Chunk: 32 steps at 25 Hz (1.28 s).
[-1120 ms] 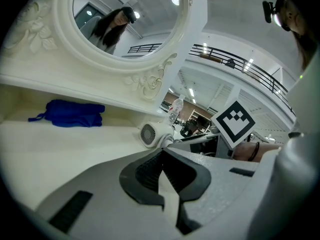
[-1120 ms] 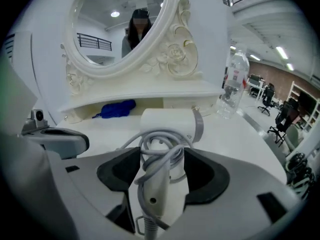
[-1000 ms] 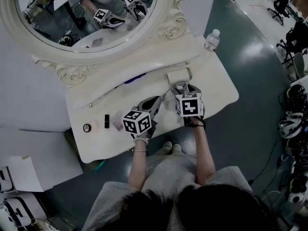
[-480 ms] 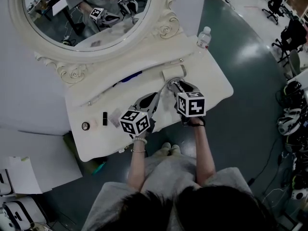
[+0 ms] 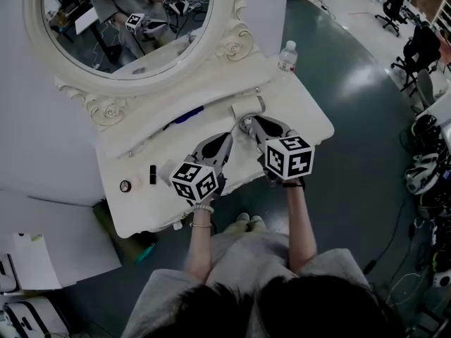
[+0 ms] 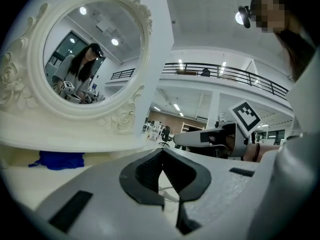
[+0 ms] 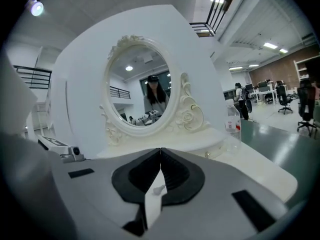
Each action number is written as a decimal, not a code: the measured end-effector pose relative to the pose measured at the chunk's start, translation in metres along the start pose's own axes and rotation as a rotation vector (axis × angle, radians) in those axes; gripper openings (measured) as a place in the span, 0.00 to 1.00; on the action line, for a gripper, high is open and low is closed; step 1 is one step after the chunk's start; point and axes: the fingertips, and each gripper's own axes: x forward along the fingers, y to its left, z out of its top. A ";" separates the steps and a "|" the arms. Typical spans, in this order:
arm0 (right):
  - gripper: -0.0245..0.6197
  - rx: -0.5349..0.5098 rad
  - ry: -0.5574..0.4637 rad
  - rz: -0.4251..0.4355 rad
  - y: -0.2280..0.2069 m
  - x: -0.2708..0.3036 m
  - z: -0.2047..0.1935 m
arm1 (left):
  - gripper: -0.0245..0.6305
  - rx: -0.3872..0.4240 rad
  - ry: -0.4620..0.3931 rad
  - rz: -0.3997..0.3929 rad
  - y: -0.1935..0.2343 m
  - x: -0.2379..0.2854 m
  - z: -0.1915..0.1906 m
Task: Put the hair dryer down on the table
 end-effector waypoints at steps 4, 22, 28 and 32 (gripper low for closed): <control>0.04 -0.038 -0.047 0.081 0.020 -0.017 0.017 | 0.04 0.046 -0.022 -0.034 -0.019 -0.006 0.019; 0.04 -0.161 -0.142 0.156 0.076 -0.079 0.044 | 0.04 0.149 -0.071 -0.155 -0.085 -0.038 0.054; 0.04 -0.166 -0.161 0.164 0.083 -0.087 0.040 | 0.04 0.175 -0.097 -0.146 -0.092 -0.053 0.063; 0.04 -0.175 -0.165 0.189 0.088 -0.087 0.033 | 0.04 0.167 -0.109 -0.125 -0.088 -0.059 0.061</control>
